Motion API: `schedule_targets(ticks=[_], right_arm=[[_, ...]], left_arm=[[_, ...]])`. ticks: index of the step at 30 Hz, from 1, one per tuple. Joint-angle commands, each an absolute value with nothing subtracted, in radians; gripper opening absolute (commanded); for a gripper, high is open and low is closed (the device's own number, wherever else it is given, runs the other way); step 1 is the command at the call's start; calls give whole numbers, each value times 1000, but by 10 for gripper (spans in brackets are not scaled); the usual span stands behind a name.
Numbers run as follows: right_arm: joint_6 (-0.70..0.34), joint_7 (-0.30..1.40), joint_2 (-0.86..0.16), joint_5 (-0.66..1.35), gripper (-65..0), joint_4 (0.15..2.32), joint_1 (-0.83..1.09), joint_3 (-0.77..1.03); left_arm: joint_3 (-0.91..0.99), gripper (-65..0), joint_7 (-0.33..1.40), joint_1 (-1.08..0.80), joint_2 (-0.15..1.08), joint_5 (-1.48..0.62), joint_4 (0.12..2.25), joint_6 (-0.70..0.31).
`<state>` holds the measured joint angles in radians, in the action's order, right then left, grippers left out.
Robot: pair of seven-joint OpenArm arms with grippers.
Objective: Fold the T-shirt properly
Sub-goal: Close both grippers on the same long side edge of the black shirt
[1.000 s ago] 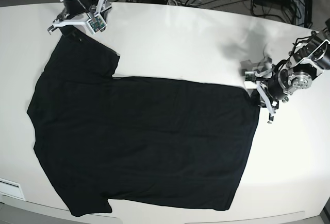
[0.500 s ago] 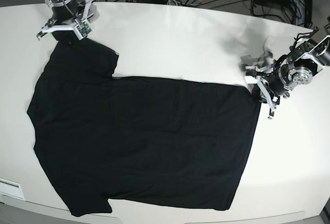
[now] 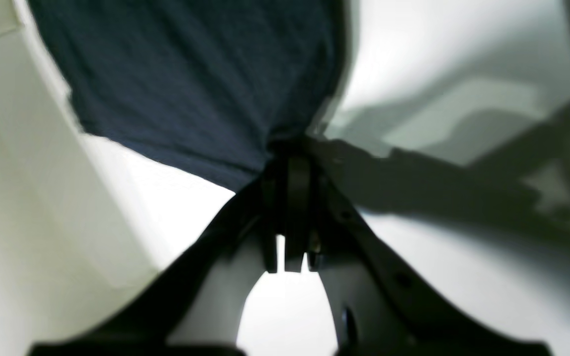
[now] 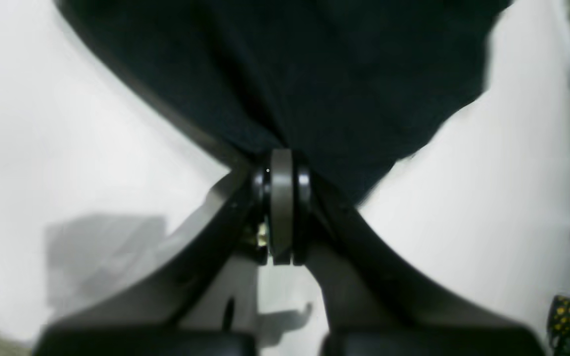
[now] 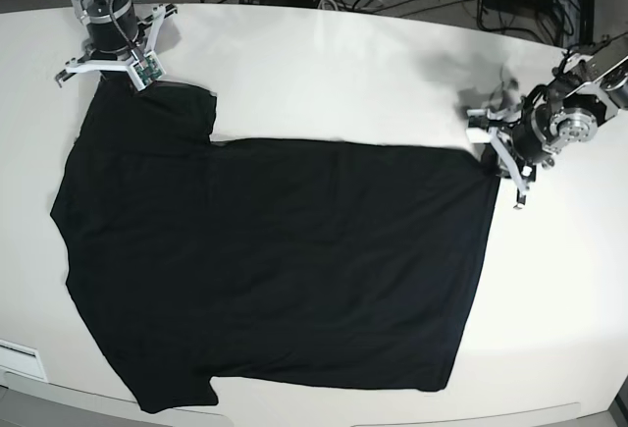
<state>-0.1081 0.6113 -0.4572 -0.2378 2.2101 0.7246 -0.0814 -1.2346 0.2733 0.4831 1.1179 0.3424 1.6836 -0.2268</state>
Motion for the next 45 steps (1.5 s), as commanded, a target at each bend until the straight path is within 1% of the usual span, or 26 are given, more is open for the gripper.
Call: schedule_targets(ticks=[1, 5, 9, 14, 18, 24, 29, 34, 42, 45], right_arm=[[-104, 604, -468, -243, -650, 2250, 753, -77], [-100, 627, -468, -272, -650, 2317, 820, -77], [-64, 649, -468, -334, -650, 2337, 905, -77], [3, 653, -468, -409, -650, 2347, 1040, -77], [67, 683, -468, -477, -650, 2348, 1122, -77], [136, 708, -468, -525, -650, 2348, 1217, -77], [177, 744, -468, -525, -650, 2348, 1264, -77], [200, 764, -468, -526, -650, 2348, 1309, -78], [227, 795, -468, -558, -650, 2348, 1309, -78], [231, 786, -466, -560, -650, 2348, 1309, -78]], left_arm=[[-1230, -650, 287, 493, 1158, 334, 1730, -226], [-1230, -650, 316, 493, 1241, 332, 1871, -178], [-1230, -650, 319, 491, 1304, 332, 1967, -178], [-1230, -650, 324, 484, 1358, 335, 2016, -178], [-1230, -650, 357, 453, 1373, 339, 2030, -178], [-1230, -650, 458, 313, 1397, 370, 2104, -176], [-1230, -650, 559, 185, 1447, 464, 2182, -81], [-1230, -650, 632, 76, 1488, 549, 2240, -47], [-1230, -650, 656, -80, 1491, 606, 2289, -47], [-1230, -650, 656, -90, 1490, 626, 2289, -46]])
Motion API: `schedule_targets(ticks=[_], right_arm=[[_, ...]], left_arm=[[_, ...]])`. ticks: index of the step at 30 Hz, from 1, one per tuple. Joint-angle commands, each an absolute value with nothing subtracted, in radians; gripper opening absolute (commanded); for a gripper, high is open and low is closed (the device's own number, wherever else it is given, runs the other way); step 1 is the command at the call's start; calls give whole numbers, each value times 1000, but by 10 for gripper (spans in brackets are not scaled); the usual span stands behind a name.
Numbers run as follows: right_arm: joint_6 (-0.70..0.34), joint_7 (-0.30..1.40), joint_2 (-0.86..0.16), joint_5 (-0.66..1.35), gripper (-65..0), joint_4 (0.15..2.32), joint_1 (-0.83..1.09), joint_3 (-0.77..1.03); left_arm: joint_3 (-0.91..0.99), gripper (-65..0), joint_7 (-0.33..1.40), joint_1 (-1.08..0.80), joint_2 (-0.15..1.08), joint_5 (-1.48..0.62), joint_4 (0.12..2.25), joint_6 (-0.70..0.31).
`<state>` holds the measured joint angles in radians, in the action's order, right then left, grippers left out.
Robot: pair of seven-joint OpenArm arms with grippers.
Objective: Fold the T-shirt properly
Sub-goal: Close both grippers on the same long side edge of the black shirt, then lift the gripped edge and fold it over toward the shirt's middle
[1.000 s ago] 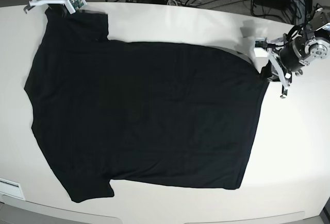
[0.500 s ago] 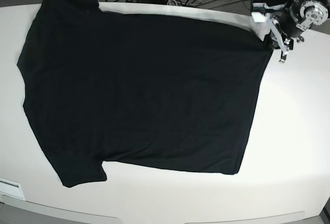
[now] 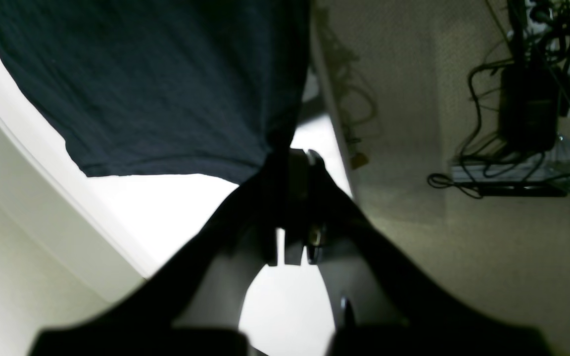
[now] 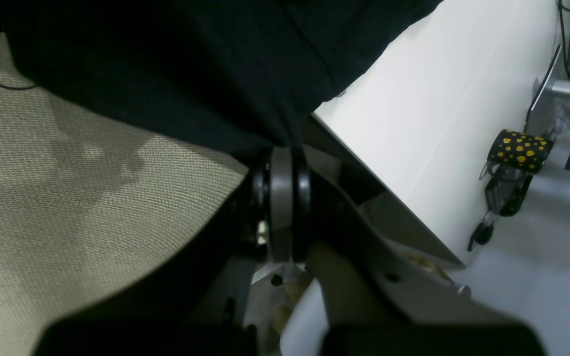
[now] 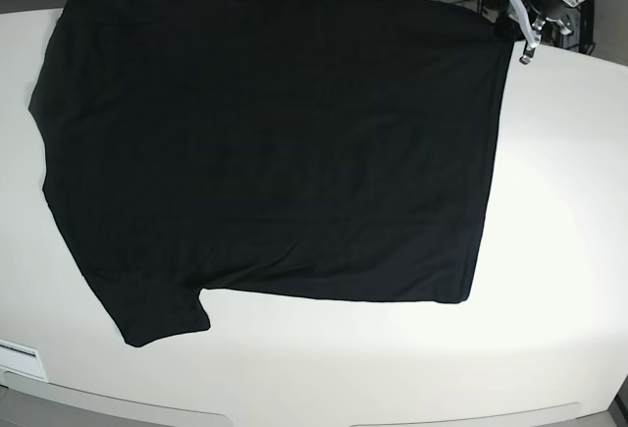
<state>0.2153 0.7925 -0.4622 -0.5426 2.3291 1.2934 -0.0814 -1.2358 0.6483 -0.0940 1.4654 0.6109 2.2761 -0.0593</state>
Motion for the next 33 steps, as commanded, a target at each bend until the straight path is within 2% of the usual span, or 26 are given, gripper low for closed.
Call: schedule_targets(ticks=[1, 5, 8, 13, 19, 25, 33], right_arm=[[243, 763, -466, -571, -650, 2348, 1309, -77], [303, 744, -466, -680, -650, 2348, 1289, -77], [314, 706, -477, -676, -650, 2348, 1207, -59], [211, 616, -547, -504, -650, 2348, 1066, -17], [73, 575, -606, -337, -650, 2347, 886, -17], [51, 541, -630, -285, -650, 2338, 793, -17], [15, 540, -635, -287, -650, 2215, 717, 14]], left_arm=[[-1228, -650, 655, -86, 1490, 637, 2289, -32], [-1205, -650, 655, -45, 1489, 714, 2287, 35], [-1153, -650, 643, 15, 1464, 715, 2278, 55], [-1055, -650, 498, 70, 1380, 557, 2238, 44], [-992, -650, 467, 70, 1244, 527, 2098, 45], [-966, -650, 469, 70, 1159, 579, 1970, 86], [-954, -650, 539, 70, 1153, 652, 1962, 155]])
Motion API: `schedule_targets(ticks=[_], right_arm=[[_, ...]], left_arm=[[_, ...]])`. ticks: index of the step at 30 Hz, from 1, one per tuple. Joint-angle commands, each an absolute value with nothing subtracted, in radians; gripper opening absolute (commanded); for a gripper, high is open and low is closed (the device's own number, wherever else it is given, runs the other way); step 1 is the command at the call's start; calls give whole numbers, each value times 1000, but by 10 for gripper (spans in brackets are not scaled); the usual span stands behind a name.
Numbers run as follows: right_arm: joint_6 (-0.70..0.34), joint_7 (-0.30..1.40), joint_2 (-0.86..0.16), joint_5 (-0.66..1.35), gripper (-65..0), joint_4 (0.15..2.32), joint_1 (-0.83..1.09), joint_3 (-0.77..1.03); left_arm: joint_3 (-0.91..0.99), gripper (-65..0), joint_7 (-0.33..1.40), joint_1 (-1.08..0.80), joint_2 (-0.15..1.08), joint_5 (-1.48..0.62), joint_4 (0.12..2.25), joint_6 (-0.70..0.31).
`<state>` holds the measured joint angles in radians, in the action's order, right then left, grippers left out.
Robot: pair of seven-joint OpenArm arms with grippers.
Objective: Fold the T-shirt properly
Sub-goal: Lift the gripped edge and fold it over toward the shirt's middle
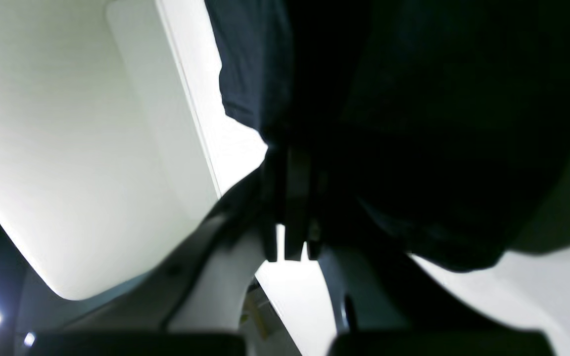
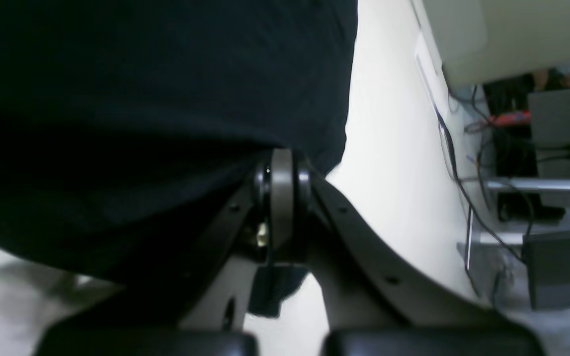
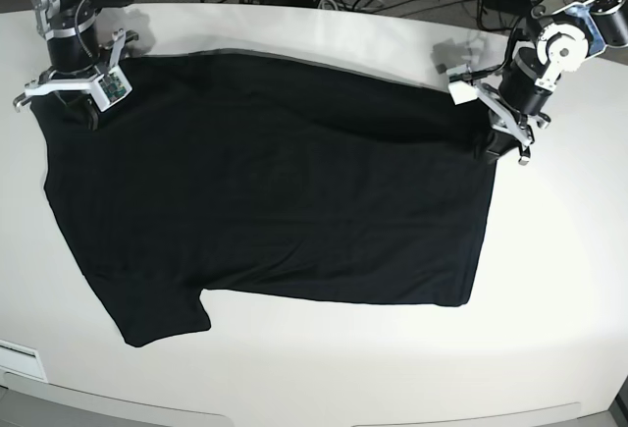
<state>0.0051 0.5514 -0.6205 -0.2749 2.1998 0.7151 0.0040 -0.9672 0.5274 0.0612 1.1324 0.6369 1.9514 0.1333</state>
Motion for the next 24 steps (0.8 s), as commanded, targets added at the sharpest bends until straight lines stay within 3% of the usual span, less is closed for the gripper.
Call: schedule_targets(ticks=[1, 6, 14, 20, 24], right_arm=[[12, 542, -635, -287, -650, 2199, 717, 23], [3, 541, -640, -261, -650, 2188, 717, 71], [7, 501, -657, -210, -650, 2188, 688, 76], [-121, 489, -657, 16, -650, 2186, 585, 76], [-133, 490, -657, 30, -650, 2166, 551, 74]], left_arm=[[-950, -650, 551, 70, 1153, 651, 1963, 155], [-919, -650, 571, 69, 1153, 650, 1963, 157], [-883, -650, 603, 69, 1149, 673, 1963, 279], [-883, -650, 603, 57, 1144, 668, 1963, 281], [-883, -650, 604, 56, 1144, 616, 1961, 281]])
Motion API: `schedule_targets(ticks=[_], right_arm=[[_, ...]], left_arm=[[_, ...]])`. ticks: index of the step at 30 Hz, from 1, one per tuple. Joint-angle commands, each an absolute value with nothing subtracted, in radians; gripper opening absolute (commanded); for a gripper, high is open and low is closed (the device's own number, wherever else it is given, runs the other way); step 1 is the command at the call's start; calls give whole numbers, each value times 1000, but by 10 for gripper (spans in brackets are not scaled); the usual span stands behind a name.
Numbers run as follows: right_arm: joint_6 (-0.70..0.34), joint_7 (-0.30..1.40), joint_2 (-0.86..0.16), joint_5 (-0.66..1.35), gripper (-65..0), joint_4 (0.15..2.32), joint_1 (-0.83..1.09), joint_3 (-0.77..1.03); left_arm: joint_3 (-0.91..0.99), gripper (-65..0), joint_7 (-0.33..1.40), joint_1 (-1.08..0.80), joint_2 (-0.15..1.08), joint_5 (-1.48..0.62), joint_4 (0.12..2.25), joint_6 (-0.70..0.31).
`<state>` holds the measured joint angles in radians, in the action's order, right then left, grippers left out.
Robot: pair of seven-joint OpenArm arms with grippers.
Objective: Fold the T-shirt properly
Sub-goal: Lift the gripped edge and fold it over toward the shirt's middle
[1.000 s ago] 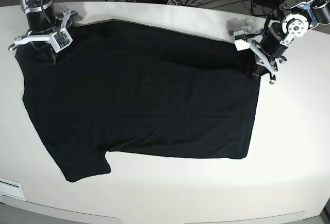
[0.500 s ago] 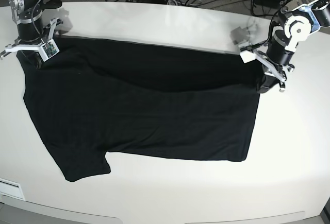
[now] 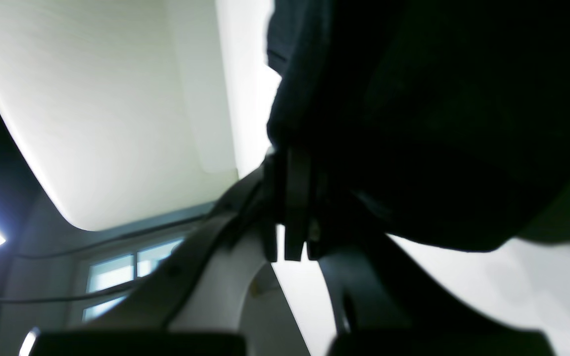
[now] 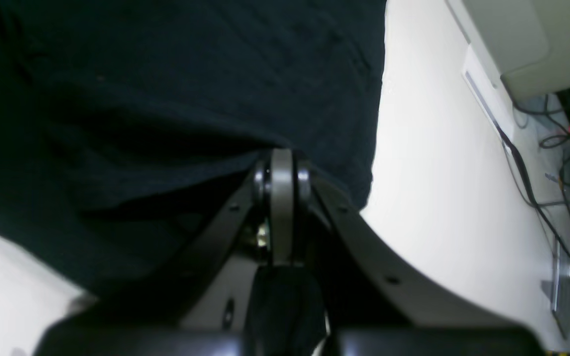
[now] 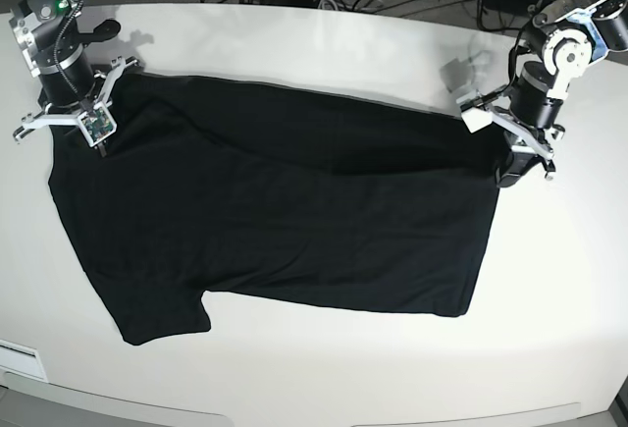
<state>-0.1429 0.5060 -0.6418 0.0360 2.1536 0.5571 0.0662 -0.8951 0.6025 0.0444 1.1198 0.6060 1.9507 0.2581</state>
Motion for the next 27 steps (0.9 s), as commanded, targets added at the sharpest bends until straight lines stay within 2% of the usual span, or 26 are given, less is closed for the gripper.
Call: schedule_targets(ticks=[1, 6, 10, 11, 12, 13, 14, 15, 16, 17, 18, 19, 20, 21, 22, 27], right_arm=[[-131, 489, -657, 30, -650, 2157, 544, 74], [-133, 489, -657, 38, -650, 2099, 521, 73], [-165, 479, -657, 126, -650, 2068, 487, 73], [-171, 467, -657, 143, -613, 2064, 476, 73], [-164, 464, -657, 142, -521, 2064, 466, 73], [-134, 467, -657, 141, -433, 2065, 454, 73], [-80, 479, -657, 141, -372, 2067, 443, 73], [-4, 498, -657, 142, -362, 2069, 432, 73], [57, 513, -657, 142, -379, 2072, 422, 73], [91, 525, -657, 142, -433, 2075, 417, 73], [107, 535, -657, 142, -509, 2081, 416, 73], [108, 544, -657, 143, -600, 2083, 419, 73], [104, 543, -656, 149, -650, 2083, 424, 73], [91, 543, -656, 161, -650, 2082, 430, 73], [68, 543, -656, 161, -650, 2082, 438, 73], [-55, 553, -648, 189, -650, 2082, 451, 73]], left_arm=[[-883, -650, 603, 56, 1144, 612, 1961, 281], [-882, -650, 603, 56, 1141, 612, 1961, 282], [-882, -650, 598, 65, 1096, 564, 1950, 282], [-882, -650, 599, 65, 1079, 566, 1942, 287], [-881, -635, 605, 65, 1064, 572, 1933, 309], [-879, -547, 620, 65, 1051, 585, 1925, 345], [-871, -457, 638, 65, 1040, 597, 1918, 388], [-856, -383, 647, 64, 1030, 597, 1913, 432], [-838, -336, 661, 63, 1020, 589, 1909, 478], [-821, -325, 682, 61, 1011, 574, 1909, 529], [-808, -334, 690, 57, 1003, 566, 1909, 580], [-801, -388, 699, 55, 995, 567, 1909, 625], [-799, -480, 706, 52, 991, 568, 1910, 664], [-797, -592, 706, 47, 986, 572, 1910, 691], [-797, -650, 705, 44, 981, 575, 1910, 698], [-797, -650, 704, 41, 957, 570, 1910, 657]])
